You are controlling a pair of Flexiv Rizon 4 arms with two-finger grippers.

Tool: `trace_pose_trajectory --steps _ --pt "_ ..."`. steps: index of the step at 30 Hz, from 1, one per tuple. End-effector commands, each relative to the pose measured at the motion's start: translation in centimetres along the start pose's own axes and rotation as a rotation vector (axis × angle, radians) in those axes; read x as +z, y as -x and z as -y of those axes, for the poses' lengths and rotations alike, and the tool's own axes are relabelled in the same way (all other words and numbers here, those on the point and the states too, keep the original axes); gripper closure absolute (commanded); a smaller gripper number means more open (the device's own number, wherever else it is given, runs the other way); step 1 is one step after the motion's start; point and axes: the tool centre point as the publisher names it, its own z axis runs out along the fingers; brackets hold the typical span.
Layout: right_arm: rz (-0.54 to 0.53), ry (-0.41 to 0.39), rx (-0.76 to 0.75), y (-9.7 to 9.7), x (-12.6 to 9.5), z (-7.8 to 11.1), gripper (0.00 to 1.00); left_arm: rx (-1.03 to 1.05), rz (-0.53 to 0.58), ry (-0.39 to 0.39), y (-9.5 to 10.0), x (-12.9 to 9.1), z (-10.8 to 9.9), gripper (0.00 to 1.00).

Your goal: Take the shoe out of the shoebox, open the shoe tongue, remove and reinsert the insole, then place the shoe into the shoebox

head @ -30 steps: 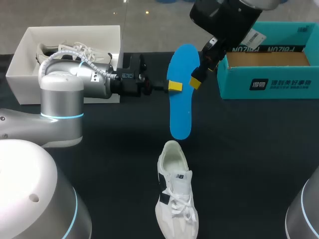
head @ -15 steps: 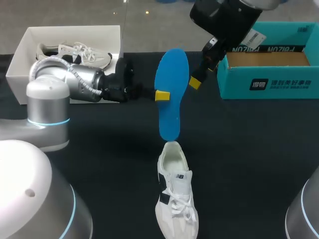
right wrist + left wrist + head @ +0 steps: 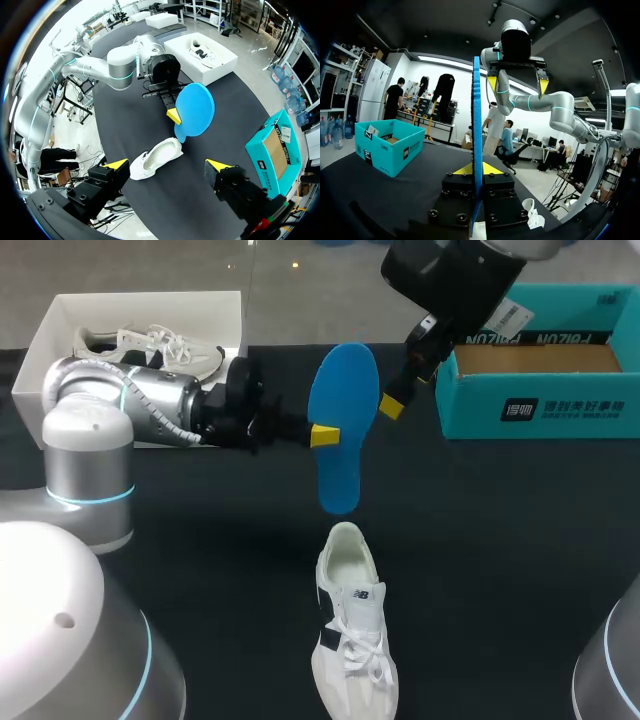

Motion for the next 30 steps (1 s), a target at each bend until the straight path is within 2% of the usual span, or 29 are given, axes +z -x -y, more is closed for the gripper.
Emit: trace_pose_trajectory --steps 1,5,9,12,14,20,21,25,30 --pt "0.0 -0.002 0.001 0.1 0.1 -0.1 0.0 0.001 0.001 -0.001 0.0 0.0 -0.1 1.0" --pt "0.0 -0.002 0.001 0.1 0.1 -0.1 0.0 0.031 0.004 0.014 -0.2 0.1 0.1 1.0" --pt "0.0 -0.002 0.001 0.1 0.1 -0.1 0.0 0.263 -0.044 0.057 -1.0 0.2 0.2 1.0" --pt "0.0 -0.002 0.001 0.1 0.1 -0.1 0.0 0.373 -0.153 0.086 -1.7 0.3 -0.9 1.0" --pt "0.0 -0.002 0.001 0.1 0.1 -0.1 0.0 0.415 -0.169 0.037 -1.7 0.2 -1.6 1.0" --pt "0.0 -0.002 0.001 0.1 0.1 -0.1 0.0 0.592 -0.224 0.04 -2.4 -0.4 -2.9 1.0" --pt "0.0 -0.002 0.001 0.1 0.1 -0.1 0.0 0.61 -0.207 0.036 -2.5 -0.5 -3.0 1.0" --pt "0.0 -0.002 0.001 0.1 0.1 -0.1 0.0 0.611 -0.181 0.004 -2.6 -0.9 -3.5 1.0" --pt "0.0 -0.002 0.001 0.1 0.1 -0.1 0.0 0.6 -0.185 0.011 -3.1 -0.8 -3.9 1.0"
